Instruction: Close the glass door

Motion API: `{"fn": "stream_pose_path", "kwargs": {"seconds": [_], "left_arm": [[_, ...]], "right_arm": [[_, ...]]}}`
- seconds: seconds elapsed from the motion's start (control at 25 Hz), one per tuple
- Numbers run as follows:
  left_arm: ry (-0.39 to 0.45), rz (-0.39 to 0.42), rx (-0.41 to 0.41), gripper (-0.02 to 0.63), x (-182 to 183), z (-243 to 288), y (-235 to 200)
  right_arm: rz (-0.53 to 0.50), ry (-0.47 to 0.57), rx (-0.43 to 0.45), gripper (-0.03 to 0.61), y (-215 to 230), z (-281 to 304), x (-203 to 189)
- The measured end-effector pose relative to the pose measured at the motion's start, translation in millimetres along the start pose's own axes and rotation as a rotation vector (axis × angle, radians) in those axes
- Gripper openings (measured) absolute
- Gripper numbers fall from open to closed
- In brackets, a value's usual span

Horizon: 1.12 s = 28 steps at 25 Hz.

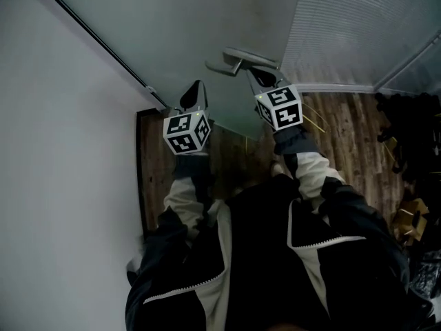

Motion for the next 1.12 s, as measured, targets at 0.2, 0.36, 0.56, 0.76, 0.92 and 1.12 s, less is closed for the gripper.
{"fn": "stream_pose_path", "kwargs": {"seconds": [0.2,0.36,0.56,0.76,0.92,1.12], "left_arm": [[-0.008,-0.006,-0.07,0.002,-4,23,15],[-0.009,-0.014,-0.088,0.002,-4,34,18],[-0.016,-0.022,-0.102,0.002,-5,43,18],[-0.025,-0.021,-0.11,0.002,-10,41,13],[-0.031,-0.026,-0.095,0.002,-12,36,6],[-0.034,-0.029,-0.099,0.002,-16,28,3]], "right_arm": [[-0.105,-0.041,-0.011,0.003,4,0,-5],[-0.369,-0.104,0.051,0.003,-8,10,-5],[-0.763,-0.215,0.178,0.054,-22,24,-16],[-1.052,-0.294,0.247,0.22,-32,39,-30],[-1.234,-0.359,0.267,0.295,-31,49,-39],[-1.34,-0.388,0.235,0.158,-35,54,-43]]}}
Point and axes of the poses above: the fingertips, and each gripper's own axes: z forward along the fingers, y to its right, x out of its top, the point moved 4 cm from there along -z, backward along the fingers, and after that the axes turned 11 degrees about y, right-handed, at the moved point
